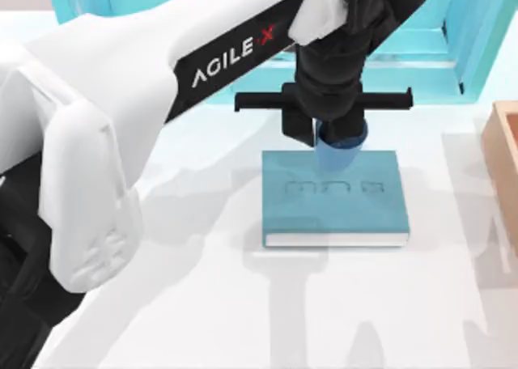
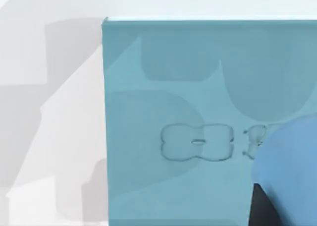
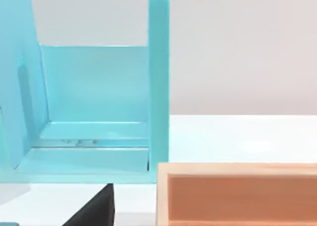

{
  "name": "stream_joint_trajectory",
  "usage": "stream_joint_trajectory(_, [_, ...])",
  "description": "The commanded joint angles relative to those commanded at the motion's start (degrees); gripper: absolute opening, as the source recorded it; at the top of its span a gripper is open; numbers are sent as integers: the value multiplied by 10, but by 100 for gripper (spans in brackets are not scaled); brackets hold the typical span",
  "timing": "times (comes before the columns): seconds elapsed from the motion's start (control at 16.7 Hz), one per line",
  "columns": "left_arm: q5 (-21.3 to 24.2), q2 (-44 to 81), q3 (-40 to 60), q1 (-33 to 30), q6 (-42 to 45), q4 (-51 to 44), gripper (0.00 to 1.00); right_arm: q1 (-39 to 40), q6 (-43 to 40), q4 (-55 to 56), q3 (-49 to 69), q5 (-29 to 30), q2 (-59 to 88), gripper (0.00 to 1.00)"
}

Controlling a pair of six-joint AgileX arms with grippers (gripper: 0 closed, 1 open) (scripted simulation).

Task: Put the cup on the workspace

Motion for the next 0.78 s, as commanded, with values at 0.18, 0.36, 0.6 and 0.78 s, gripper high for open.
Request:
stream_joint_trajectory(0.18, [2, -4, -6, 8, 8, 2, 0, 0, 0, 0, 0, 0, 0, 100])
stream_joint_trajectory(0.36, [14, -26, -38, 63, 62, 4, 0, 0, 0, 0, 0, 0, 0, 100])
stream_joint_trajectory(0.6, [42, -80, -114, 217, 208, 11, 0, 0, 0, 0, 0, 0, 0, 100])
stream_joint_trajectory(0.78, [67, -129, -183, 360, 346, 18, 0, 0, 0, 0, 0, 0, 0, 100])
